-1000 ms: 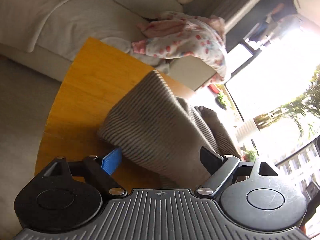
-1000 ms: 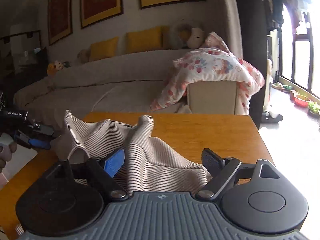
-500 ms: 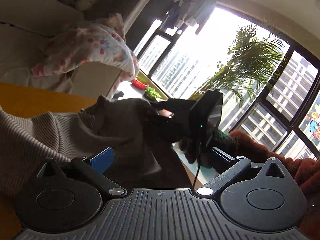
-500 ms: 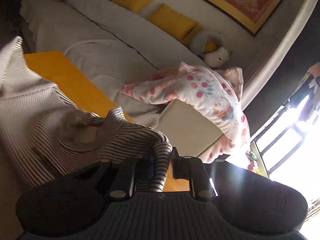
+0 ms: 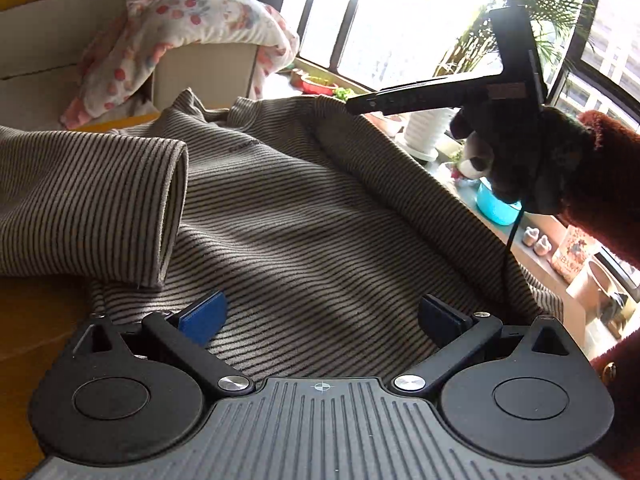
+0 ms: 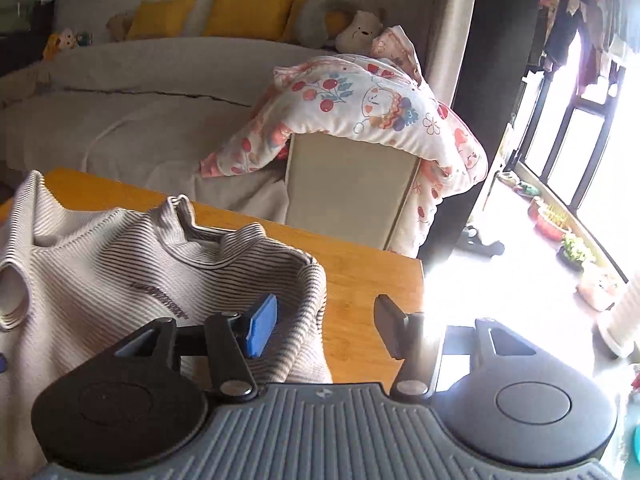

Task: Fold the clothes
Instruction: 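Lift the sweater with both grippers and shake it flat onto the table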

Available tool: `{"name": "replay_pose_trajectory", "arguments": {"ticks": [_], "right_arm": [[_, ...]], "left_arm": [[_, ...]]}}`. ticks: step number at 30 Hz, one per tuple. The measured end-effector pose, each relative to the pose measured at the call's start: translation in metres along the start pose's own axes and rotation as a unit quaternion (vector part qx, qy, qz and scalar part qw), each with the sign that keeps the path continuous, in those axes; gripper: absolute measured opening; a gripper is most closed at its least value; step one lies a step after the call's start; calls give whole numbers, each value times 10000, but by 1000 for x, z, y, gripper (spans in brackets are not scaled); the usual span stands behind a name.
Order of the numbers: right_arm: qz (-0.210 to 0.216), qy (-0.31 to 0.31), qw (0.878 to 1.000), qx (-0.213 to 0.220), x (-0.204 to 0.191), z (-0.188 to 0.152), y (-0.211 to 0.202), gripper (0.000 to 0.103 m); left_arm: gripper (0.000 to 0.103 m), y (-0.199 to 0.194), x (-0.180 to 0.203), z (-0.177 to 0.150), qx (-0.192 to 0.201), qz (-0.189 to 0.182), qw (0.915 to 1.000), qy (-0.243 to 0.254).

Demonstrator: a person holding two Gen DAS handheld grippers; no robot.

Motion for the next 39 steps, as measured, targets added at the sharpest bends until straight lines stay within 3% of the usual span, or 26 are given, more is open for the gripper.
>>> {"name": "replay_pose_trajectory", "arguments": {"ticks": [5,10,14,17,18,19,20,22,26,30,32,34,39], "right_arm": [[634,-507,9961,-335,-22,-49,-85,57],[1698,-212,9796,-1056,-39,-95,-141,57],[1406,-764,9790,-1262,-60,-142,-155,61],[1053,-1038,9834,-1048,-70,-154,-148,61],[1072,-999,9843,-989,-72,-152,-147,58],[1074,-945,9852,-944,-72,-150,-147,37],[974,-876,9875,-878,-69,-143,-145,18],[783,-554,9930,-683,-52,-118,-140,16],[456,478,9978,-5,6,-51,-141,15],[320,1439,9854,855,63,22,-149,14],[259,1792,9764,1179,82,56,-149,14],[96,1942,9704,1429,89,87,-146,9],[484,2236,9592,1661,81,134,-131,4]], "left_arm": [[103,-4,1,-1,-23,98,9999,135],[103,-1,6,0,-46,261,9993,254],[103,-1,8,-1,-52,381,9989,259],[103,-2,10,-2,-86,452,9985,291],[103,-3,11,-3,-105,476,9983,316],[103,-5,13,-5,-123,510,9979,385],[103,-7,16,-8,-141,546,9974,455],[103,-12,24,-16,-130,619,9957,683],[103,-23,25,-24,-98,619,9960,631],[103,-32,19,-25,-74,488,9982,336],[103,-39,8,-17,-147,271,9995,-114],[103,-56,-9,-3,97,226,9983,-536],[103,-111,-33,32,796,1196,9892,-287]]}}
Point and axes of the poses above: each gripper's, at about its wrist camera, not at the fingertips, and y roughly the way its jaws point, x to its right, z to its top, the point moved 3 cm from there along y, roughly the way its jaws point, and after that the axes turned 10 degrees about y, right-handed, at the moved point
